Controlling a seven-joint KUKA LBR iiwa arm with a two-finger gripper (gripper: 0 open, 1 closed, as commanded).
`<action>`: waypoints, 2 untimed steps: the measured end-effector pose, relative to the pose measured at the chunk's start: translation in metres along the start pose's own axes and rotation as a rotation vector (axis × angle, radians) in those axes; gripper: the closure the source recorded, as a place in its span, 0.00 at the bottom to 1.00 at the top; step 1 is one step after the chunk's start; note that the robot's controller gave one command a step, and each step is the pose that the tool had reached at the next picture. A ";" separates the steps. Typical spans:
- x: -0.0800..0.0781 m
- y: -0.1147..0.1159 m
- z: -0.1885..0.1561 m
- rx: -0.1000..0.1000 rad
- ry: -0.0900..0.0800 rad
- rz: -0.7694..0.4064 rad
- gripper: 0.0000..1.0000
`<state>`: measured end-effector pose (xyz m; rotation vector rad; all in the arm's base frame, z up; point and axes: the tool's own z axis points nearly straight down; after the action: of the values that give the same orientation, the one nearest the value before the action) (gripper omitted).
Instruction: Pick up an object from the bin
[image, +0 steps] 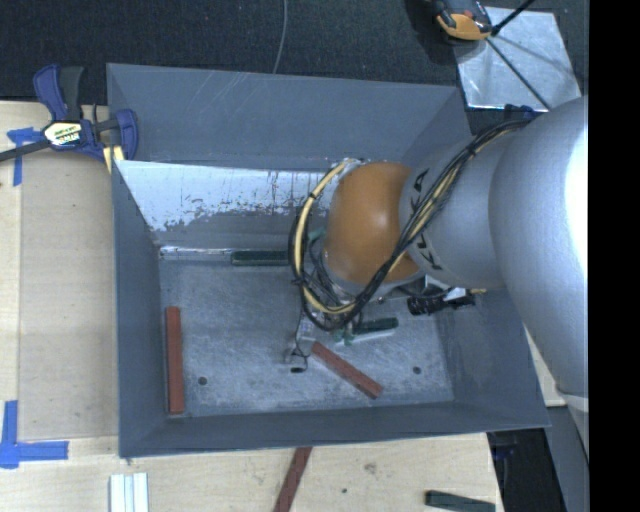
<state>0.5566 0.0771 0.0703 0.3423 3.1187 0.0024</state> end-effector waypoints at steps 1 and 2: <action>0.016 -0.003 -0.022 0.002 0.003 -0.129 0.00; 0.022 -0.024 -0.001 -0.001 -0.002 0.149 1.00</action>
Offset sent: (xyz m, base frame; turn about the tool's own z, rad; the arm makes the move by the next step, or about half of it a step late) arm -0.0285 -0.0198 -0.0003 0.1510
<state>0.5299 0.0581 0.0715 0.5735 3.0824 0.0046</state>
